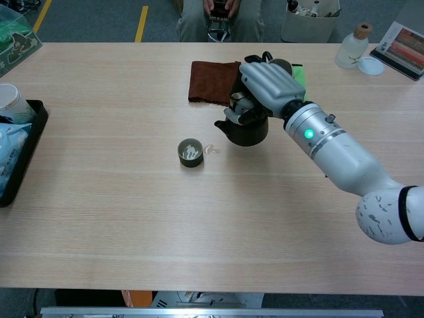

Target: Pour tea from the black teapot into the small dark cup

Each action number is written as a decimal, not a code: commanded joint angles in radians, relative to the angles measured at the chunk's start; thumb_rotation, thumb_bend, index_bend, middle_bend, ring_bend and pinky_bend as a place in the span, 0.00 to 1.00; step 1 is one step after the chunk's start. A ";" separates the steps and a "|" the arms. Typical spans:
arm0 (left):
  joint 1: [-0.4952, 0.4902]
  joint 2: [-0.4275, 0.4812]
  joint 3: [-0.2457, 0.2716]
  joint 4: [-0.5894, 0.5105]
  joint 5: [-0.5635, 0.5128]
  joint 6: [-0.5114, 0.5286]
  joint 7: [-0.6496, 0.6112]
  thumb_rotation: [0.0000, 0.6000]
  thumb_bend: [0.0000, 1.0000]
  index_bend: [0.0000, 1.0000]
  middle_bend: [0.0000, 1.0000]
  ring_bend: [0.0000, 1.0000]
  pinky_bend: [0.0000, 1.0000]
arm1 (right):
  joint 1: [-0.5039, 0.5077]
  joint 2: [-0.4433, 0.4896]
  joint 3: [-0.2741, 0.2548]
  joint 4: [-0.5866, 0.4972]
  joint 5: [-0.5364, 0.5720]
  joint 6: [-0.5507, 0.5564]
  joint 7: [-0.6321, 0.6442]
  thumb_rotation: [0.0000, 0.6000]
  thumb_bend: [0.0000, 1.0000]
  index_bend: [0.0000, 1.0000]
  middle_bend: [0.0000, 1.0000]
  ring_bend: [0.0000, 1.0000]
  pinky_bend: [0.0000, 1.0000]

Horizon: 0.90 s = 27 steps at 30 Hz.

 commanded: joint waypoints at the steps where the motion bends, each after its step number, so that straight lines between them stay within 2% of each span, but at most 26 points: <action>1: -0.001 -0.002 0.002 0.000 0.002 -0.002 0.000 1.00 0.30 0.07 0.09 0.02 0.10 | -0.025 0.014 -0.013 0.008 -0.015 0.002 0.024 1.00 0.33 1.00 0.96 0.94 0.00; 15: -0.002 -0.020 0.009 0.012 -0.005 -0.019 0.001 1.00 0.30 0.07 0.09 0.02 0.10 | -0.107 0.033 -0.044 0.093 -0.044 -0.028 0.080 1.00 0.33 1.00 0.95 0.93 0.00; 27: -0.001 -0.028 0.016 0.024 -0.010 -0.030 -0.004 1.00 0.30 0.07 0.09 0.02 0.10 | -0.156 0.030 -0.051 0.159 -0.063 -0.059 0.121 1.00 0.33 1.00 0.94 0.93 0.00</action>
